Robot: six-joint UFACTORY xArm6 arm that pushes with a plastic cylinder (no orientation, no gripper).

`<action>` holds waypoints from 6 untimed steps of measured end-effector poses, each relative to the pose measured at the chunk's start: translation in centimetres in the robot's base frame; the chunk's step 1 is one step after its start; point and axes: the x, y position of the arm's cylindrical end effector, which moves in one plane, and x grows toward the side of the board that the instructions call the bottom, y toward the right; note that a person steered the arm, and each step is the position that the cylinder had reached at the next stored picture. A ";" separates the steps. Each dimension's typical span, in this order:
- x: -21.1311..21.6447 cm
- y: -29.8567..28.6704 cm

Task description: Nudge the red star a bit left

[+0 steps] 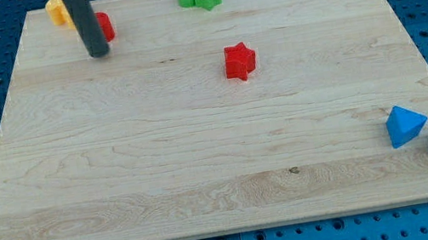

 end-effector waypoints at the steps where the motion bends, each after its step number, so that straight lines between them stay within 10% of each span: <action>1: 5.6 6.8; 4: 10.4 25.8; 6: 5.5 21.8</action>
